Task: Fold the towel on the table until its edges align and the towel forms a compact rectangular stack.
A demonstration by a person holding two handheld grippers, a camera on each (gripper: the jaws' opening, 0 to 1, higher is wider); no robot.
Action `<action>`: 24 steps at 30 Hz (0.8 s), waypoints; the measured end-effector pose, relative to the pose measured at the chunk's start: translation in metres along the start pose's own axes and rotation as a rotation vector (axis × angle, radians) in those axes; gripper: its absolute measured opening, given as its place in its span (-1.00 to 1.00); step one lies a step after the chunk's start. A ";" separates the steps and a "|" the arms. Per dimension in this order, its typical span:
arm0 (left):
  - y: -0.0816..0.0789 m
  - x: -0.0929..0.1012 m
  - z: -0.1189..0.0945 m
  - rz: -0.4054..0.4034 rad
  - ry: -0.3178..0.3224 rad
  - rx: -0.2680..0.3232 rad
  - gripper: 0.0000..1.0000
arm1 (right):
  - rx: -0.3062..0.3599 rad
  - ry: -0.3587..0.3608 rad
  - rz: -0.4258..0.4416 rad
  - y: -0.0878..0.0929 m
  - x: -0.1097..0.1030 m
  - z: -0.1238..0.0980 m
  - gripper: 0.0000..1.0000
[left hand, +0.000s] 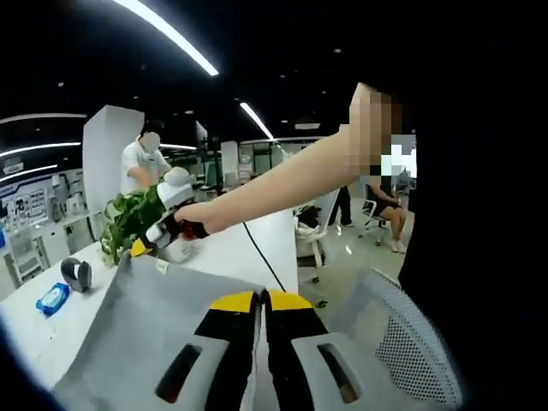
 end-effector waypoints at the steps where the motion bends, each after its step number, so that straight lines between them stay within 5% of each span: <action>1: -0.006 0.001 0.001 0.043 0.002 0.005 -0.93 | 0.011 0.000 0.000 -0.003 0.000 -0.004 -1.00; 9: -0.050 0.000 0.002 0.056 0.020 0.079 -0.93 | 0.063 -0.021 0.094 -0.026 0.000 -0.030 -1.00; 15: -0.067 0.005 0.007 0.168 0.030 0.070 -0.93 | 0.101 -0.061 0.129 -0.052 -0.006 -0.046 -1.00; 24: -0.102 0.006 0.008 0.178 0.023 0.151 -0.93 | 0.163 -0.111 0.084 -0.093 -0.034 -0.065 -1.00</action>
Point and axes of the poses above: the point that each gripper's makers call its tool centre point, and the gripper's own axes: z roughly forward along the fingers, x roughly to its right, y roughly out of its underside, the point moved 3 cm from there along -z, roughly backward along the fingers, and after that the axes turned 2 degrees about z, right-handed, at the moved point
